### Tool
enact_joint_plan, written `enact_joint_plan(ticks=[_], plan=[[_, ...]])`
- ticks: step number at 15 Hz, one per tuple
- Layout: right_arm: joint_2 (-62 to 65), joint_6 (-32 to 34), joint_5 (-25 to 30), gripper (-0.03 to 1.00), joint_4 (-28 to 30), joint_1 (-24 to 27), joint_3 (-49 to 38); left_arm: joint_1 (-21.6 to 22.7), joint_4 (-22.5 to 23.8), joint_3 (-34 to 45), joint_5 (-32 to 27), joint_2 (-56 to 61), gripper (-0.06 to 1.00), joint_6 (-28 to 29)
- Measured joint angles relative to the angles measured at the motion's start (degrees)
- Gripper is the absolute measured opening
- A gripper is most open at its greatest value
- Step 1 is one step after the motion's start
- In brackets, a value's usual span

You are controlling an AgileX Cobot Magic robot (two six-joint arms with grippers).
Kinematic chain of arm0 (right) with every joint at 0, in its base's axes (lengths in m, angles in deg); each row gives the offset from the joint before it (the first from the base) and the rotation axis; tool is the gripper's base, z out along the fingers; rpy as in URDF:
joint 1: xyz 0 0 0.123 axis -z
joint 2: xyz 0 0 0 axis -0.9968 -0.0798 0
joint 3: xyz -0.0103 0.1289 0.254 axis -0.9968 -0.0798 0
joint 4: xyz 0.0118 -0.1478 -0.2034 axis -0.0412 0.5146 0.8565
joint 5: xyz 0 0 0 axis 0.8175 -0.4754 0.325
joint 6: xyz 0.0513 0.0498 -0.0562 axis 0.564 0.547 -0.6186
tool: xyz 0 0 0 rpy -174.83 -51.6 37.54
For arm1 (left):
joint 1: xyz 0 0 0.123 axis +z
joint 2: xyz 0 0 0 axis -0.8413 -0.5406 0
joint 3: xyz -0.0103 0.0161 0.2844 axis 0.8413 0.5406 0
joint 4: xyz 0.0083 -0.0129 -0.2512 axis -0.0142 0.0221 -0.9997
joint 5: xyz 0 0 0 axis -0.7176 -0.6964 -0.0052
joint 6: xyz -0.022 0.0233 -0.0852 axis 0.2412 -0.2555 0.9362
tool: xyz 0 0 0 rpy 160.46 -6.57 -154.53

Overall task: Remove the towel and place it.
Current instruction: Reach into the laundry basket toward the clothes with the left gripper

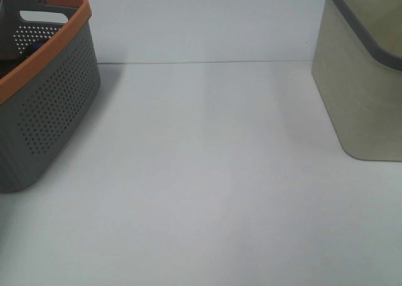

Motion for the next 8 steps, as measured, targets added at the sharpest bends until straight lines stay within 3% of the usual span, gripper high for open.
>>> enact_joint_plan(ticks=[8], plan=[[0.0,0.0,0.0,0.65,0.0,0.0,0.0,0.0,-0.1,-0.2,-0.9,-2.3,0.85,-0.1]])
